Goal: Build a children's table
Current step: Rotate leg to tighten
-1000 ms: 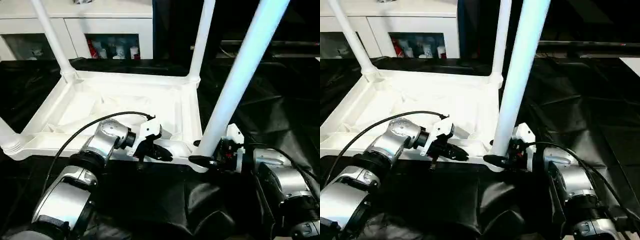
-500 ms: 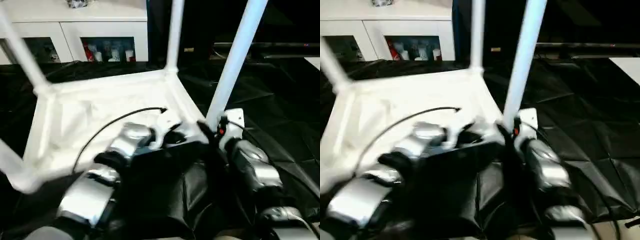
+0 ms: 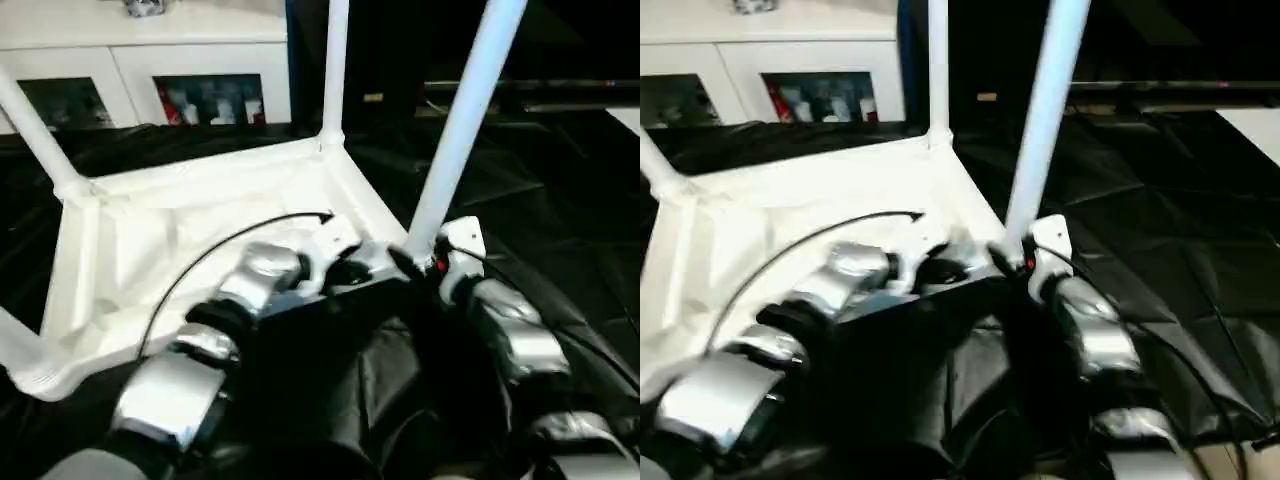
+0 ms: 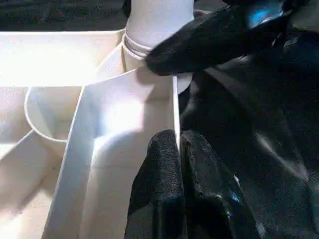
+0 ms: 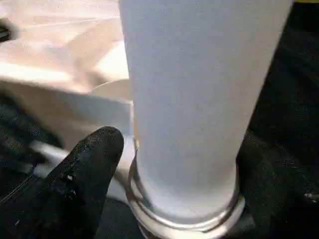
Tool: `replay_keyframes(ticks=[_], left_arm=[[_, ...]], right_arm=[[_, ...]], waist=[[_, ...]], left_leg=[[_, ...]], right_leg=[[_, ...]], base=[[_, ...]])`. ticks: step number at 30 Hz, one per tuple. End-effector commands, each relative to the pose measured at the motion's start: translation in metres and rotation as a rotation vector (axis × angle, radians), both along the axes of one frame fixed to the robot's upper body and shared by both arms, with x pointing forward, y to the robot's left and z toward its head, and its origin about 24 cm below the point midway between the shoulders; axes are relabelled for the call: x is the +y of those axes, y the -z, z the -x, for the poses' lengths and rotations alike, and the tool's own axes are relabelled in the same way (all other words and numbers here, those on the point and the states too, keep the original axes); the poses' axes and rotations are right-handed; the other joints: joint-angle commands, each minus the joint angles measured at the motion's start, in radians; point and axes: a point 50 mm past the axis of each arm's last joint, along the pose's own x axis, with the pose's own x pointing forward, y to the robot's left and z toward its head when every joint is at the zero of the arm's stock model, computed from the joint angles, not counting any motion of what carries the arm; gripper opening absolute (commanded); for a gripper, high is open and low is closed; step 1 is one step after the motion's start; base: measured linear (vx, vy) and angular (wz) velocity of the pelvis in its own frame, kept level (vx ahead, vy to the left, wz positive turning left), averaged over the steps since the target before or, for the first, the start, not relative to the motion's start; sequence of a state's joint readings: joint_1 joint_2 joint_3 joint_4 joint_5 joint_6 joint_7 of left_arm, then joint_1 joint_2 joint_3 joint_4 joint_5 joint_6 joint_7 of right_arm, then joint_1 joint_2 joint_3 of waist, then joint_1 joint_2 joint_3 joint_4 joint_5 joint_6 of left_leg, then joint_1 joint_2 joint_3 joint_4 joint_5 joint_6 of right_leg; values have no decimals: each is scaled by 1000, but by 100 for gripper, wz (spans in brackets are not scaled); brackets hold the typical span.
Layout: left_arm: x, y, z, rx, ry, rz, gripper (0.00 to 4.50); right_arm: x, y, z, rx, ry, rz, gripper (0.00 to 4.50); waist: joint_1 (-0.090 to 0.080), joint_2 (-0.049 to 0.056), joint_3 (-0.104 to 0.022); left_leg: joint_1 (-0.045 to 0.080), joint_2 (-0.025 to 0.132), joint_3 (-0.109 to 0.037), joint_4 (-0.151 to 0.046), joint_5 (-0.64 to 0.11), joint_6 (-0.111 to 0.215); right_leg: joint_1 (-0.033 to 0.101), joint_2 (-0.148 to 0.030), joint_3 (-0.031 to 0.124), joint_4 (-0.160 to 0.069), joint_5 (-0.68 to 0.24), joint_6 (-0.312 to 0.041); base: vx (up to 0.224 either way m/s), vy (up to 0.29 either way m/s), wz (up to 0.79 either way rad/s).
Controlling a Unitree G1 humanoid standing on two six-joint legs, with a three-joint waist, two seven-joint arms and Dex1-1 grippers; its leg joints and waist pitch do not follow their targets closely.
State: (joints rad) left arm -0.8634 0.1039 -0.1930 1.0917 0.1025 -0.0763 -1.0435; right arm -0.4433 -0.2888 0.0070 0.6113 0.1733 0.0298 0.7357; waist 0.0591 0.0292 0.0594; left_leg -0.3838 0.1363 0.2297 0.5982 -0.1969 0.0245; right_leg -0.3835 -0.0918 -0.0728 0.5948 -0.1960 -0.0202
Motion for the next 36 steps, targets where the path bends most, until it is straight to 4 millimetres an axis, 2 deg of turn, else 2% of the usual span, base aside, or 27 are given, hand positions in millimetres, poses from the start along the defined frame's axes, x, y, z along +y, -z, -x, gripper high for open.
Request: replay_keyframes(ticks=[1, 3, 5, 6, 7, 9, 10, 12, 14, 19, 20, 22, 24, 26, 27, 29, 30, 32, 33, 34, 36], left_arm=[[-6, -2, 7, 4, 107, 25, 0], [4, -2, 12, 23, 187, 28, 0], [13, -2, 16, 46, 252, 26, 0], [19, -2, 18, 67, 284, 26, 0], [23, -2, 19, 80, 299, 23, 0], [26, -3, 20, 87, 311, 21, 0], [29, -4, 20, 93, 320, 19, 0], [30, -4, 21, 97, 325, 20, 0], [32, -5, 21, 102, 332, 21, 0], [33, -5, 23, 101, 341, 24, 0], [33, -6, 23, 99, 339, 26, 0], [31, -6, 22, 96, 333, 33, 0], [26, -5, 21, 73, 298, 41, 0], [23, -5, 18, 50, 249, 43, 0], [21, -4, 16, 41, 225, 41, 0], [15, -4, 11, 7, 133, 53, 0], [8, -3, 7, -14, 64, 58, 0], [1, -3, 3, -33, -6, 59, 0], [1, -3, 3, -33, -6, 59, 0], [-6, -3, 0, -46, -69, 67, 0], [-16, -3, -3, -58, -135, 81, 0]], right_arm=[[28, 0, 13, 21, -262, -35, 368], [21, -4, 22, 32, -380, -33, 368], [15, -5, 29, 49, -446, -20, 368], [10, -6, 33, 61, -485, -15, 368], [7, -6, 35, 65, -501, -8, 368], [6, -6, 36, 71, -512, -4, 368], [4, -6, 37, 73, -526, 1, 368], [3, -7, 37, 74, -532, 0, 368], [3, -8, 38, 77, -542, -6, 343], [6, -9, 40, 92, -563, -32, 315], [6, -9, 40, 94, -567, -34, 296], [8, -8, 41, 98, -565, -40, 293], [8, -3, 40, 97, -516, -33, 264], [8, 3, 37, 88, -442, -10, 262], [8, 5, 35, 81, -409, 1, 260], [7, 14, 27, 83, -255, 42, 258], [6, 20, 20, 92, -99, 49, 256], [7, 26, 14, 110, 44, 39, 255], [7, 26, 14, 110, 44, 39, 255], [9, 30, 10, 118, 146, 37, 254], [13, 33, 6, 120, 244, 48, 254]], waist=[[13, -16, -67], [16, -15, -68], [21, -17, -66], [23, -16, -65], [26, -19, -64], [32, -15, -63], [34, -14, -61], [34, -14, -60], [33, -15, -61], [36, -17, -65], [38, -17, -66], [37, -17, -66], [40, -16, -65], [39, -14, -63], [34, -15, -61], [30, -16, -58], [23, -11, -56], [10, -15, -53], [9, -17, -54], [7, -11, -53], [0, -13, -51]], left_leg=[[20, 118, -60, -75, -175, 92], [17, 118, -59, -73, -158, 105], [17, 119, -59, -73, -164, 117], [19, 120, -59, -74, -172, 110], [21, 122, -57, -75, -182, 100], [24, 123, -58, -77, -192, 85], [27, 126, -60, -83, -218, 57], [30, 126, -60, -86, -243, 32], [29, 126, -60, -87, -246, 18], [26, 121, -57, -80, -191, 39], [24, 121, -57, -79, -174, 48], [24, 121, -56, -77, -161, 60], [25, 121, -56, -77, -173, 57], [27, 122, -59, -80, -198, 42], [29, 122, -59, -82, -227, 20], [32, 120, -62, -85, -264, -4], [34, 120, -66, -87, -287, -21], [38, 116, -73, -91, -338, -59], [38, 114, -75, -90, -349, -59], [40, 115, -73, -89, -352, -51], [44, 113, -71, -91, -364, -57]], right_leg=[[37, -101, 55, -61, -102, -272], [39, -102, 55, -58, -74, -281], [38, -105, 55, -59, -89, -282], [36, -104, 55, -61, -108, -280], [33, -103, 56, -63, -130, -279], [31, -104, 57, -64, -158, -275], [28, -103, 57, -65, -188, -272], [26, -104, 59, -67, -206, -270], [28, -105, 60, -65, -200, -270], [31, -107, 60, -58, -118, -284], [33, -107, 59, -56, -100, -285], [32, -104, 57, -54, -84, -287], [31, -106, 58, -58, -109, -285], [29, -106, 57, -62, -152, -277], [23, -106, 59, -66, -185, -271], [25, -108, 61, -74, -243, -262], [18, -110, 63, -79, -282, -253], [16, -108, 61, -84, -354, -232], [20, -112, 61, -93, -390, -212], [16, -111, 65, -98, -391, -203], [9, -104, 65, -99, -390, -200]], base=[[0, 0, 0], [0, 0, 0], [0, 0, 0], [0, 0, 0], [0, 0, 0], [0, 0, 0], [0, 0, 0], [0, 0, 0], [0, 0, 0], [0, 0, 0], [0, 0, 0], [0, 0, 0], [0, 0, 0], [0, 0, 0], [0, 0, 0], [0, 0, 0], [0, 0, 0], [0, 0, 0], [0, 0, 0], [0, 0, 0], [0, 0, 0]])
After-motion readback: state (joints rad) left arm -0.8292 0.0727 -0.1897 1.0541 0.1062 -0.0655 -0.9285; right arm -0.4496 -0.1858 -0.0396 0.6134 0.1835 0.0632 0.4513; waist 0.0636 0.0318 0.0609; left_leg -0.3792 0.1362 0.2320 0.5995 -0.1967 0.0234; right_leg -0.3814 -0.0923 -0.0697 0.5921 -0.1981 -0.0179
